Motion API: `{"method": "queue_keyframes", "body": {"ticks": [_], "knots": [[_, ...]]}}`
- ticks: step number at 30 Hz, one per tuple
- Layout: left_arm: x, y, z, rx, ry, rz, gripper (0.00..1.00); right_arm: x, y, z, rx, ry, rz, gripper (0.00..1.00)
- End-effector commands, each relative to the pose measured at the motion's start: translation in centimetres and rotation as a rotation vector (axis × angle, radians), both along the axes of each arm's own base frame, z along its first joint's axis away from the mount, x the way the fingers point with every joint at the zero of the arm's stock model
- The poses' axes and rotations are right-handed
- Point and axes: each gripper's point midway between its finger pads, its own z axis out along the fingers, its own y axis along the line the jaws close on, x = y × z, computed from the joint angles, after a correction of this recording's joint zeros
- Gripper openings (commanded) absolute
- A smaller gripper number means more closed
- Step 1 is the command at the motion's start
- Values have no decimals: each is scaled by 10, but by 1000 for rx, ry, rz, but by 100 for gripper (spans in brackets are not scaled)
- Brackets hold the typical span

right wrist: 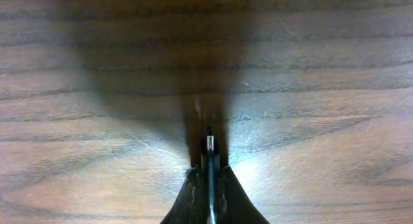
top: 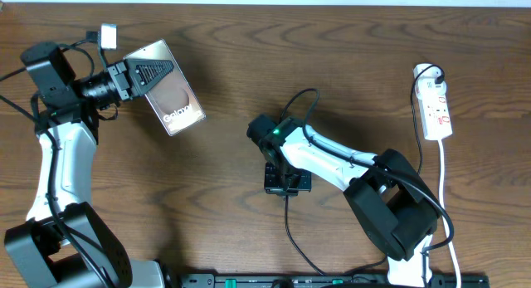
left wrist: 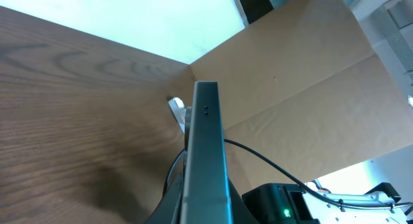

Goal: Plug charger to phone and switch on socket
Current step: 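Lift the plug with the right gripper toward the phone's bottom end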

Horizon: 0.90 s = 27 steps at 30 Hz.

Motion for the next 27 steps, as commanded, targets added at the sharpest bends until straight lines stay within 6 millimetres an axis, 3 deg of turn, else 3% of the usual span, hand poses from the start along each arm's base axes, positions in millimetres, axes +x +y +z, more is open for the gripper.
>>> {"method": "queue_keyframes", "body": {"ticks": [1, 5, 9, 12, 14, 19, 22, 24, 27], "knots": [[-3, 0, 2, -6, -13, -16, 8, -10, 3, -12, -5, 48, 0, 1], [-3, 0, 2, -6, -14, -16, 7, -9, 22, -6, 137, 89, 64, 1], [-3, 0, 2, -6, -14, -16, 7, 1, 57, 15, 436, 109, 235, 1], [-3, 0, 2, -6, -13, -18, 7, 11, 98, 60, 878, 55, 487, 1], [-3, 0, 2, -6, -13, -18, 7, 21, 105, 77, 1016, 1, 555, 1], [-3, 0, 2, -6, -14, -17, 7, 45, 107, 88, 1131, -147, 672, 1], [-3, 0, 2, -6, -14, -18, 8, 39, 111, 104, 1266, -208, 795, 1], [-4, 0, 2, -6, -14, -18, 7, 27, 117, 129, 1466, -288, 925, 1], [-5, -1, 3, -11, -15, -29, 7, 21, 120, 137, 1540, -356, 1020, 1]]}}
